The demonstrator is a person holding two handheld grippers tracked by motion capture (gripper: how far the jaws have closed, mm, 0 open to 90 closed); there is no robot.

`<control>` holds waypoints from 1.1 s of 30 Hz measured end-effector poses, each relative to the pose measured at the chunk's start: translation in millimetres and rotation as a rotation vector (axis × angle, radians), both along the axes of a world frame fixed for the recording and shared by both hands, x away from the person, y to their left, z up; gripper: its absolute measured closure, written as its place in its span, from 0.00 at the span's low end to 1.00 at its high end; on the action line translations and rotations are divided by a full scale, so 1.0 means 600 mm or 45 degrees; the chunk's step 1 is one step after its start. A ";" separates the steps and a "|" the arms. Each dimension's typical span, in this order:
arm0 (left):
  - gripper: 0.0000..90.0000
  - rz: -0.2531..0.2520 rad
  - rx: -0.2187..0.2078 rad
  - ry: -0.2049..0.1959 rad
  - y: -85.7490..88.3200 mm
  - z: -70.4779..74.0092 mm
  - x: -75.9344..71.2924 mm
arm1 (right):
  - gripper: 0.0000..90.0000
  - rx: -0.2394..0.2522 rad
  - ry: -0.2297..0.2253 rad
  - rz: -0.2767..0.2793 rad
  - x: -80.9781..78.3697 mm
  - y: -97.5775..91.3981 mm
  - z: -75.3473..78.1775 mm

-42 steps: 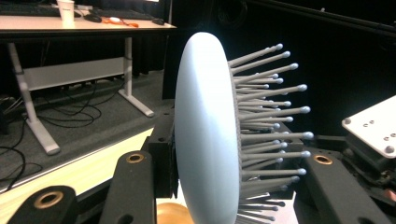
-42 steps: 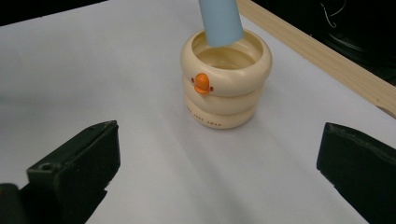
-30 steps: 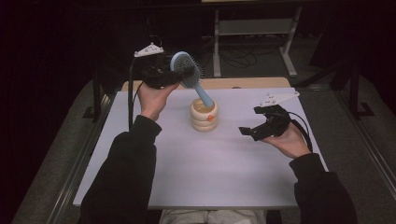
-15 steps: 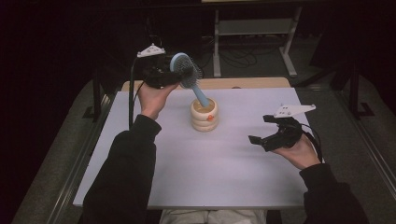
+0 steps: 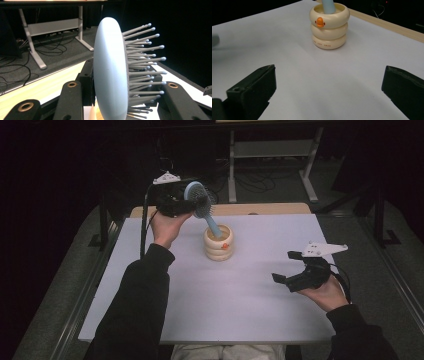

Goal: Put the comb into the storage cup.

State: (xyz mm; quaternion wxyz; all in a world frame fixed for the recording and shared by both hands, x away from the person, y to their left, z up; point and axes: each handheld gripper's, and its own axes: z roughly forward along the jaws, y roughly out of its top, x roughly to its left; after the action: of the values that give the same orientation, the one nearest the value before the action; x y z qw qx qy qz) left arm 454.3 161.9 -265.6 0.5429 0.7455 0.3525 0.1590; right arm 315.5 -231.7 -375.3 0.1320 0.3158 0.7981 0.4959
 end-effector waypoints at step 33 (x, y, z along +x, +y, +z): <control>0.61 0.001 0.019 0.130 -0.020 -0.086 0.029 | 0.00 0.035 -0.029 -0.086 -0.045 -0.035 -0.047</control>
State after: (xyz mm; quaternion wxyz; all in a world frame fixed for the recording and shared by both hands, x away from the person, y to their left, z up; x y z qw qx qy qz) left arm 471.5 150.1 -317.5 0.5186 0.7565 0.3788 0.1238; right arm 288.5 -252.7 -403.3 0.1535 0.3386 0.7786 0.5055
